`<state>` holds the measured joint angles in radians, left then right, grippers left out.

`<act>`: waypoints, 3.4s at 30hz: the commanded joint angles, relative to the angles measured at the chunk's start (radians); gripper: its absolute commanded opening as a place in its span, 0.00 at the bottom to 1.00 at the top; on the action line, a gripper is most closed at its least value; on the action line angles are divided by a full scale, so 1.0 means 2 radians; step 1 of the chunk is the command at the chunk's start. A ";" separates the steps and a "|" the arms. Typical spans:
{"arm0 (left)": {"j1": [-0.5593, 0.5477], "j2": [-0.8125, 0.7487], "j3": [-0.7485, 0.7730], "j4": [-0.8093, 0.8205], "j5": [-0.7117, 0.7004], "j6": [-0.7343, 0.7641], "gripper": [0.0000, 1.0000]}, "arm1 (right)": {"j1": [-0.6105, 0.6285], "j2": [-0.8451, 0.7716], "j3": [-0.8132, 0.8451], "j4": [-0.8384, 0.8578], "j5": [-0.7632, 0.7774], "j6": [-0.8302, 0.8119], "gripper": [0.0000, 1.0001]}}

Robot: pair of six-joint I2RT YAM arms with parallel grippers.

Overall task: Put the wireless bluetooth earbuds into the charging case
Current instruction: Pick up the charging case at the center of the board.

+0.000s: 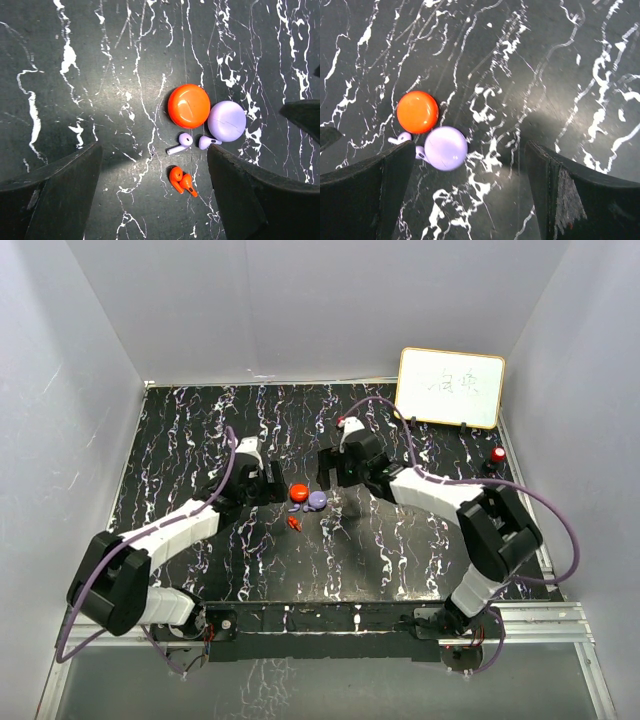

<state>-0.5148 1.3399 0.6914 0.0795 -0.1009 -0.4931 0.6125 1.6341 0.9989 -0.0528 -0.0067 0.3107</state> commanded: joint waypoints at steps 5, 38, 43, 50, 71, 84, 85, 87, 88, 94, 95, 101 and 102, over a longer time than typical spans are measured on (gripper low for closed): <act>-0.002 -0.093 -0.004 -0.055 -0.088 -0.028 0.83 | 0.045 0.094 0.114 -0.013 -0.008 -0.024 0.88; 0.033 -0.160 -0.043 -0.088 -0.101 -0.042 0.86 | 0.102 0.175 0.168 -0.038 -0.038 -0.029 0.84; 0.036 -0.155 -0.040 -0.086 -0.101 -0.039 0.86 | 0.116 0.167 0.165 -0.037 -0.040 -0.021 0.83; 0.037 -0.153 -0.040 -0.085 -0.099 -0.036 0.86 | 0.129 0.153 0.160 -0.035 -0.021 -0.016 0.83; 0.053 -0.156 -0.052 -0.078 -0.087 -0.031 0.86 | 0.129 0.218 0.214 -0.056 0.067 -0.074 0.76; 0.083 -0.161 -0.066 -0.062 -0.039 -0.042 0.78 | 0.129 0.230 0.202 -0.050 0.081 -0.085 0.64; 0.084 -0.161 -0.066 -0.061 -0.036 -0.043 0.77 | 0.128 0.231 0.201 -0.048 0.083 -0.085 0.63; 0.086 -0.160 -0.066 -0.058 -0.032 -0.042 0.77 | 0.128 0.231 0.199 -0.044 0.086 -0.087 0.61; 0.086 -0.159 -0.065 -0.058 -0.030 -0.043 0.77 | 0.129 0.232 0.198 -0.041 0.087 -0.090 0.59; 0.090 -0.150 -0.060 -0.054 -0.019 -0.043 0.77 | 0.128 0.238 0.195 -0.028 0.083 -0.097 0.41; 0.092 -0.148 -0.061 -0.052 -0.018 -0.043 0.77 | 0.128 0.239 0.195 -0.028 0.083 -0.099 0.37; 0.114 -0.138 -0.060 -0.032 0.027 -0.045 0.79 | 0.128 0.198 0.146 0.025 0.094 -0.110 0.31; 0.118 -0.137 -0.060 -0.021 0.044 -0.048 0.80 | 0.125 0.177 0.121 0.053 0.090 -0.118 0.31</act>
<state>-0.3130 1.0595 0.5598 -0.0174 -0.1219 -0.5770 0.8703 2.0758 1.3579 -0.0776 0.1478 0.1268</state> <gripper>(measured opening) 0.786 0.498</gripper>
